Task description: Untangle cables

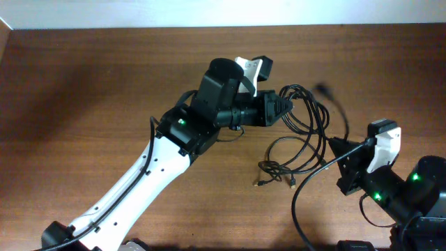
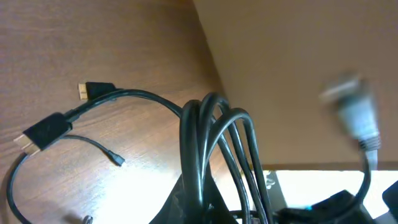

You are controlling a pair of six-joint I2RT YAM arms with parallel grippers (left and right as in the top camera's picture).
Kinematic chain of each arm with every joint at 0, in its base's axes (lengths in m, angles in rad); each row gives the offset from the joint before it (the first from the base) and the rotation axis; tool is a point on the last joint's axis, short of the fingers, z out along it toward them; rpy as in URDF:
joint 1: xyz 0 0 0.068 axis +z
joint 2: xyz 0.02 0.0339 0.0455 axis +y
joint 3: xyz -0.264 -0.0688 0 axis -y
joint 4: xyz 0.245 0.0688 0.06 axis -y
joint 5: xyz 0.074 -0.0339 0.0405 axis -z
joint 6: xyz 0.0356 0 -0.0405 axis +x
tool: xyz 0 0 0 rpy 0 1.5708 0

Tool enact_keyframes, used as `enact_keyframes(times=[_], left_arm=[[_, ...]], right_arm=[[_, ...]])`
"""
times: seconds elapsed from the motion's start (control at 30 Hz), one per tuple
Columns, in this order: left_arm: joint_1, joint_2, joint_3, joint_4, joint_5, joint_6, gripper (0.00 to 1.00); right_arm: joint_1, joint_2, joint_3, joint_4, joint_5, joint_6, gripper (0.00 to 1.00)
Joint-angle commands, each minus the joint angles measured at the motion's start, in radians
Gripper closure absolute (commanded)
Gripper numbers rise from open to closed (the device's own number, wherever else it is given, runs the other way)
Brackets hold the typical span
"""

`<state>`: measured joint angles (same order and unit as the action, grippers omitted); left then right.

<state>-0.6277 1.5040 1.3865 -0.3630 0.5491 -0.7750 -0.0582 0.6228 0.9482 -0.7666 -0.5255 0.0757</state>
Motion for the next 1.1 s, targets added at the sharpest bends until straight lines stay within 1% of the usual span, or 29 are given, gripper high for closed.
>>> enact_keyframes(times=[0.0, 0.03, 0.07, 0.1, 0.13, 0.17, 0.2, 0.3, 0.37, 0.4, 0.43, 0.5, 0.53, 0.57, 0.6, 0.63, 0.67, 0.7, 0.73, 0.77, 0.8, 0.83, 0.87, 0.9, 0.93, 0.97, 1.0, 1.03, 1.07], left_arm=[[0.042, -0.006, 0.008, 0.002, -0.101, -0.070, 1.00], [0.042, -0.006, 0.008, 0.002, -0.101, -0.070, 1.00], [0.042, -0.006, 0.008, 0.002, -0.093, -0.064, 1.00], [0.042, -0.006, 0.008, 0.006, -0.070, -0.027, 1.00], [0.042, -0.006, 0.008, 0.014, -0.024, 0.047, 1.00], [0.042, -0.006, 0.008, 0.018, 0.019, 0.127, 1.00], [0.042, -0.006, 0.008, 0.025, 0.046, 0.178, 1.00], [0.042, -0.006, 0.008, 0.033, 0.111, 0.387, 1.00], [0.042, -0.006, 0.008, 0.121, 0.253, 0.433, 1.00], [0.042, -0.006, 0.008, 0.228, 0.404, 0.482, 1.00], [0.042, -0.006, 0.008, 0.325, 0.519, 0.485, 1.00], [0.042, -0.006, 0.008, 0.423, 0.619, 0.485, 1.00], [0.042, -0.006, 0.008, 0.440, 0.625, 0.485, 1.00], [0.042, -0.006, 0.008, 0.440, 0.616, 0.485, 1.00], [0.042, -0.006, 0.008, 0.438, 0.588, 0.486, 1.00], [0.046, -0.006, 0.008, 0.425, 0.512, 0.486, 1.00], [0.061, -0.006, 0.008, 0.373, 0.396, 0.486, 1.00], [0.092, -0.006, 0.008, 0.235, 0.191, 0.486, 1.00], [0.117, -0.006, 0.008, 0.123, 0.051, 0.486, 1.00], [0.146, -0.006, 0.008, -0.019, -0.125, 0.513, 0.96], [0.163, -0.006, 0.008, -0.134, -0.280, 0.569, 0.60], [0.166, -0.006, 0.008, -0.219, -0.443, 0.626, 0.31], [0.166, -0.006, 0.008, -0.284, -0.608, 0.655, 0.19], [0.166, -0.006, 0.008, -0.331, -0.723, 0.661, 0.02], [0.166, -0.006, 0.008, -0.359, -0.759, 0.661, 0.01], [0.166, -0.006, 0.008, -0.374, -0.753, 0.661, 0.01], [0.166, -0.006, 0.008, -0.385, -0.712, 0.661, 0.01], [0.166, -0.006, 0.008, -0.387, -0.630, 0.661, 0.01], [0.166, -0.007, 0.008, -0.387, -0.565, 0.661, 0.01]], right_arm=[[-0.001, -0.010, 0.000, -0.004, 0.013, 0.128, 0.96], [-0.001, -0.010, 0.000, -0.004, 0.013, 0.128, 0.90], [-0.001, -0.010, 0.000, -0.005, 0.013, 0.128, 0.43], [-0.001, -0.010, 0.000, -0.005, 0.013, 0.128, 0.29], [-0.001, -0.010, 0.000, -0.005, 0.013, 0.128, 0.27], [-0.001, -0.010, 0.000, -0.004, 0.013, 0.128, 0.26], [-0.001, -0.010, 0.000, -0.004, 0.013, 0.127, 0.26], [-0.001, -0.010, 0.000, -0.005, 0.014, 0.124, 0.25], [-0.001, -0.009, 0.000, -0.004, 0.014, 0.123, 0.25], [-0.001, -0.008, 0.000, -0.004, 0.014, 0.123, 0.22], [-0.001, -0.003, 0.000, -0.004, 0.014, 0.116, 0.22], [-0.001, 0.013, 0.000, -0.004, 0.017, 0.116, 0.22], [-0.001, 0.033, 0.000, -0.003, 0.005, 0.116, 0.29], [-0.001, 0.050, 0.000, -0.004, -0.026, 0.116, 0.48], [-0.001, 0.069, 0.000, -0.004, -0.071, 0.116, 0.84], [-0.001, 0.082, 0.000, -0.004, -0.086, 0.116, 0.96], [-0.001, 0.084, 0.000, -0.004, -0.095, 0.116, 0.96], [-0.001, 0.084, 0.000, -0.004, -0.095, 0.116, 0.96], [-0.001, 0.084, 0.000, -0.003, -0.095, 0.115, 0.96], [-0.001, 0.084, 0.000, -0.001, -0.092, 0.107, 0.96], [-0.001, 0.084, 0.000, 0.005, -0.092, 0.097, 0.96], [-0.001, 0.084, 0.000, 0.016, -0.092, 0.097, 0.96], [-0.001, 0.084, 0.000, 0.025, -0.092, 0.097, 0.96], [-0.001, 0.084, 0.000, 0.039, -0.092, 0.097, 0.96], [-0.001, 0.084, 0.000, 0.046, -0.092, 0.097, 0.96], [-0.001, 0.084, 0.000, 0.057, -0.092, 0.097, 0.95], [-0.001, 0.085, 0.000, 0.069, -0.091, 0.097, 0.77], [-0.001, 0.089, 0.000, 0.088, -0.091, 0.097, 0.55], [-0.001, 0.098, 0.000, 0.103, -0.091, 0.097, 0.35]])
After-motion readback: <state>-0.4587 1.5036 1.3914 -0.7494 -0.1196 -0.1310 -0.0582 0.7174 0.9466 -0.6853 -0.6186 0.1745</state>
